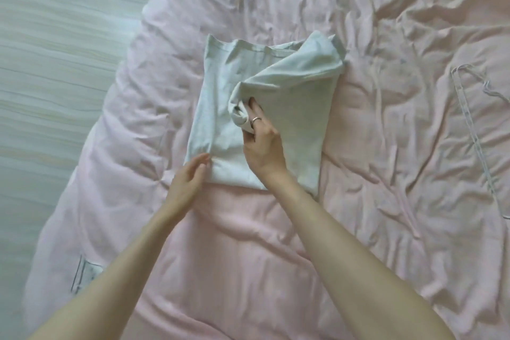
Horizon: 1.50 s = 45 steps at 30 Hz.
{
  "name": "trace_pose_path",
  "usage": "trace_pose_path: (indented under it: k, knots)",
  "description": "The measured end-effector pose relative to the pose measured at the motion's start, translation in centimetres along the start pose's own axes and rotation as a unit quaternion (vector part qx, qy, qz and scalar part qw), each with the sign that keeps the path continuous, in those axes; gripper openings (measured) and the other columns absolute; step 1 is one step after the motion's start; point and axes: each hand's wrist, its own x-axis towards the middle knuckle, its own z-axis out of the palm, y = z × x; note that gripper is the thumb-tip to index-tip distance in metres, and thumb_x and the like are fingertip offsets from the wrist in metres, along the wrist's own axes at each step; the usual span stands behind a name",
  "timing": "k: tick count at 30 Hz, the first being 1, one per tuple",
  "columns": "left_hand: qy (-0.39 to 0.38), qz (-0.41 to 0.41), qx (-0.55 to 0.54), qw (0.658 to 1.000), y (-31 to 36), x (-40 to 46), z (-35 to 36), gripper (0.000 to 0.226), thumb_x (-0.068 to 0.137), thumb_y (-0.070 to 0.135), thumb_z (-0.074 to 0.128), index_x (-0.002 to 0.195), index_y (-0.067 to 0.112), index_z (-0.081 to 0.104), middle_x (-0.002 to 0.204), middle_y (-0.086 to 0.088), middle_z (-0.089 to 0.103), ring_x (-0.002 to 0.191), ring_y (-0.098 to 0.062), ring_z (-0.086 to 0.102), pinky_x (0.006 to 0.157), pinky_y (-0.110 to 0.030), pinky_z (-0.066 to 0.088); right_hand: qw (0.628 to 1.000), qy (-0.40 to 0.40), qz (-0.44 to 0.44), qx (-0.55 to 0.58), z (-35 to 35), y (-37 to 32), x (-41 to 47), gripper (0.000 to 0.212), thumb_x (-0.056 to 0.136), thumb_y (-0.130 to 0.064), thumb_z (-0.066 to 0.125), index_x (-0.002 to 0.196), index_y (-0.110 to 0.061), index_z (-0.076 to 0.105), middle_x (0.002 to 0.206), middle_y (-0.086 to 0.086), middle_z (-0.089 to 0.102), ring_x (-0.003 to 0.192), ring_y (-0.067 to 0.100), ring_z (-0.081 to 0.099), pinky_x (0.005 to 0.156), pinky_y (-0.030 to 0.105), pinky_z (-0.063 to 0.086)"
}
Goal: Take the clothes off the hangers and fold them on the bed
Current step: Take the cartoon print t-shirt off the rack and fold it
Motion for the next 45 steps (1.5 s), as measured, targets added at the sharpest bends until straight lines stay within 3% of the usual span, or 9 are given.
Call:
trace_pose_path:
  k: [6, 12, 16, 19, 23, 26, 32, 39, 45]
  knots:
    - [0.025, -0.215, -0.399, 0.891, -0.4, 1.8, -3.9, 0.035, 0.102, 0.028, 0.029, 0.112, 0.005, 0.053, 0.1, -0.009, 0.067, 0.081, -0.015, 0.07, 0.081, -0.028, 0.054, 0.975, -0.193, -0.009, -0.112, 7.5, 0.3, -2.5, 0.08, 0.07, -0.032, 0.013, 0.137, -0.002, 0.045, 0.143, 0.021, 0.042, 0.134, 0.034, 0.038, 0.107, 0.05, 0.032]
    - [-0.004, -0.226, -0.343, 0.912, -0.1, 3.0, -4.7, 0.035, 0.101, 0.034, 0.035, 0.093, 0.01, 0.06, 0.081, -0.004, 0.071, 0.069, -0.014, 0.07, 0.068, -0.027, 0.057, 0.941, -0.217, -0.087, -0.244, 8.3, 1.7, -3.1, 0.053, 0.077, -0.028, 0.037, 0.115, -0.006, 0.066, 0.118, 0.014, 0.065, 0.107, 0.03, 0.063, 0.083, 0.055, 0.052]
    - [-0.041, -0.17, -0.166, 0.971, 0.6, 3.9, -4.5, 0.025, 0.09, 0.032, 0.06, 0.09, 0.008, 0.066, 0.079, -0.007, 0.064, 0.071, -0.017, 0.063, 0.058, -0.022, 0.056, 0.931, -0.308, -0.067, -0.182, 7.2, 2.8, -4.0, 0.052, 0.085, -0.019, 0.034, 0.13, -0.002, 0.054, 0.14, 0.015, 0.048, 0.132, 0.029, 0.043, 0.111, 0.051, 0.025]
    - [-0.034, -0.126, -0.041, 0.991, 0.6, 4.4, -3.9, 0.017, 0.081, 0.025, 0.07, 0.075, 0.01, 0.067, 0.069, -0.008, 0.061, 0.062, -0.015, 0.059, 0.052, -0.02, 0.054, 0.968, -0.236, -0.021, -0.086, 6.5, 2.8, -4.1, 0.05, 0.083, -0.015, 0.031, 0.118, 0.001, 0.063, 0.126, 0.017, 0.06, 0.121, 0.03, 0.054, 0.107, 0.04, 0.035]
    - [-0.071, -0.185, -0.06, 0.978, 0.1, 4.6, -4.4, 0.018, 0.09, 0.018, 0.061, 0.077, 0.006, 0.059, 0.063, -0.007, 0.053, 0.039, -0.005, 0.051, 0.038, -0.013, 0.034, 0.961, -0.1, 0.247, 0.079, 5.2, 3.5, -0.3, 0.027, 0.093, -0.016, 0.049, 0.111, -0.005, 0.065, 0.101, 0.011, 0.069, 0.099, 0.026, 0.064, 0.091, 0.037, 0.049]
    - [-0.063, -0.195, -0.027, 0.978, -0.7, 5.0, -4.8, 0.019, 0.086, 0.021, 0.064, 0.081, 0.004, 0.061, 0.056, -0.001, 0.052, 0.039, -0.008, 0.047, 0.041, -0.018, 0.035, 0.868, -0.006, 0.4, 0.294, 3.8, 3.8, 4.1, 0.021, 0.097, -0.023, 0.048, 0.106, -0.005, 0.055, 0.094, 0.01, 0.058, 0.085, 0.021, 0.058, 0.073, 0.03, 0.05]
    - [0.016, -0.08, 0.161, 0.984, -0.5, 5.4, -4.4, 0.029, 0.074, 0.035, 0.068, 0.077, 0.008, 0.059, 0.073, 0.0, 0.059, 0.07, -0.017, 0.054, 0.064, -0.03, 0.042, 0.725, 0.086, 0.469, 0.497, 2.4, 4.1, 12.6, 0.04, 0.093, -0.028, 0.058, 0.123, -0.003, 0.052, 0.108, 0.013, 0.062, 0.091, 0.024, 0.061, 0.086, 0.04, 0.053]
    - [-0.024, -0.132, 0.04, 0.99, -0.2, 5.7, -4.0, 0.035, 0.077, 0.051, 0.068, 0.101, 0.026, 0.059, 0.095, 0.009, 0.065, 0.087, -0.01, 0.062, 0.072, -0.029, 0.051, 0.866, -0.084, 0.32, 0.375, 4.6, -0.9, 16.3, 0.025, 0.099, -0.03, 0.042, 0.105, -0.015, 0.062, 0.105, 0.001, 0.067, 0.097, 0.014, 0.063, 0.086, 0.032, 0.048]
    - [-0.084, -0.186, -0.037, 0.978, 1.1, 6.6, -4.2, 0.029, 0.082, 0.044, 0.067, 0.102, 0.023, 0.064, 0.093, 0.006, 0.071, 0.077, -0.008, 0.069, 0.062, -0.027, 0.057, 0.926, 0.07, 0.315, 0.195, 2.6, 3.6, 12.3, 0.022, 0.095, -0.017, 0.046, 0.099, -0.008, 0.066, 0.088, 0.001, 0.067, 0.081, 0.012, 0.062, 0.077, 0.029, 0.05]
